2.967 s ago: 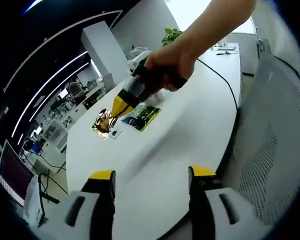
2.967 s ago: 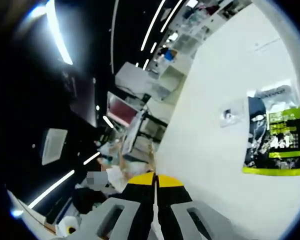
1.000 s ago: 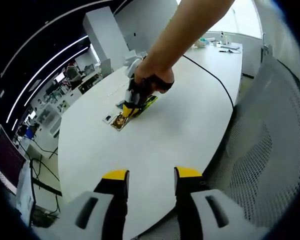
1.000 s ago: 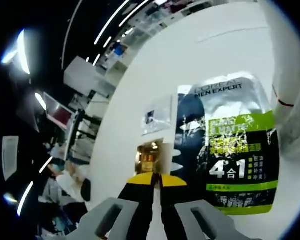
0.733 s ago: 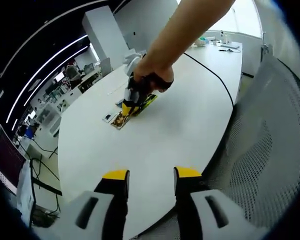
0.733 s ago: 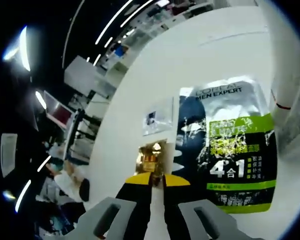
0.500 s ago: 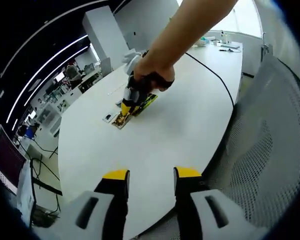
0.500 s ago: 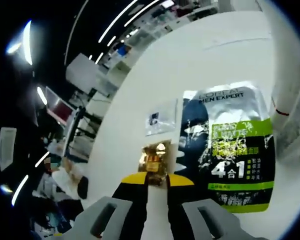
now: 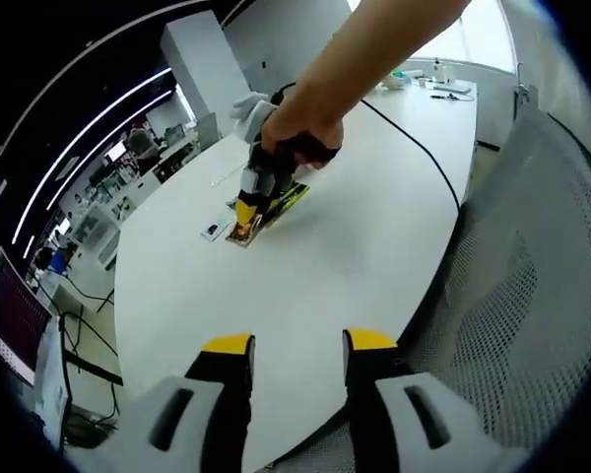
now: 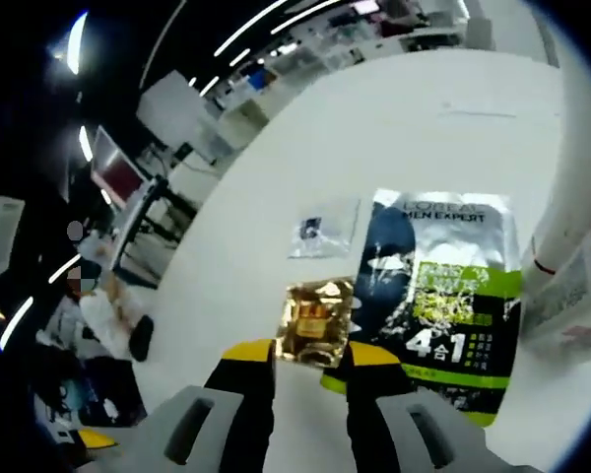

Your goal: Arrange the skincare products in the storage area until every visible bottle or jar stands upright without overlapping.

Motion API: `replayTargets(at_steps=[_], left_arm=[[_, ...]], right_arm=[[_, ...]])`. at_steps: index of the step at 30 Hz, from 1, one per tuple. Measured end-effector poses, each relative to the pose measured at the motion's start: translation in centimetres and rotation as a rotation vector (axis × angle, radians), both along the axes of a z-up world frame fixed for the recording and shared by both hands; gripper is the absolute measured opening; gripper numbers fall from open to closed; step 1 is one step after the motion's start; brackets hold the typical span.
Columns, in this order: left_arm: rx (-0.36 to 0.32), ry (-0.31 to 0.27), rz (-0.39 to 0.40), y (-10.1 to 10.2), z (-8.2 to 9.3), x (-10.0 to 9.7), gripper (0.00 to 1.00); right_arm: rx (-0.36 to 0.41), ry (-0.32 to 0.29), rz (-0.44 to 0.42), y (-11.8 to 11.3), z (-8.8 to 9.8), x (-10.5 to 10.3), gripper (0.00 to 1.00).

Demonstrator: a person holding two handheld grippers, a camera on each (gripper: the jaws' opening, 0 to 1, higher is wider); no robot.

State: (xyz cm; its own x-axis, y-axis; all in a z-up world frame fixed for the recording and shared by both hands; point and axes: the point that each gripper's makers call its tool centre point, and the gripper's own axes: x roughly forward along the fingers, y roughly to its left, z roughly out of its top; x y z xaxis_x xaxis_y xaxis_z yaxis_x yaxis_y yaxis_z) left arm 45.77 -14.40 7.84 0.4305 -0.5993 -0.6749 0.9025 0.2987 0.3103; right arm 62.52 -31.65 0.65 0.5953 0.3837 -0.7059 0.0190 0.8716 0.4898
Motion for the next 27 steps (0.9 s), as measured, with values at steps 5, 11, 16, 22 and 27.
replayTargets(at_steps=[5, 11, 16, 22, 27], left_arm=[[0.001, 0.000, -0.001, 0.0, 0.0, 0.0, 0.32], [0.005, -0.001, 0.000, 0.1, -0.1, 0.0, 0.32], [0.005, 0.000, 0.001, 0.0, -0.1, 0.0, 0.32], [0.012, 0.003, -0.013, -0.1, -0.2, -0.3, 0.32], [0.018, 0.007, -0.013, 0.0, -0.3, -0.3, 0.32]], right_arm=[[-0.042, 0.008, 0.085, 0.5, -0.1, -0.4, 0.26], [-0.194, -0.017, 0.242, 0.2, 0.2, -0.7, 0.28], [-0.217, -0.037, 0.285, -0.1, 0.5, -1.7, 0.27], [-0.171, -0.032, 0.323, 0.6, 0.1, -2.4, 0.29], [-0.157, -0.042, 0.314, 1.4, 0.3, -0.9, 0.30]])
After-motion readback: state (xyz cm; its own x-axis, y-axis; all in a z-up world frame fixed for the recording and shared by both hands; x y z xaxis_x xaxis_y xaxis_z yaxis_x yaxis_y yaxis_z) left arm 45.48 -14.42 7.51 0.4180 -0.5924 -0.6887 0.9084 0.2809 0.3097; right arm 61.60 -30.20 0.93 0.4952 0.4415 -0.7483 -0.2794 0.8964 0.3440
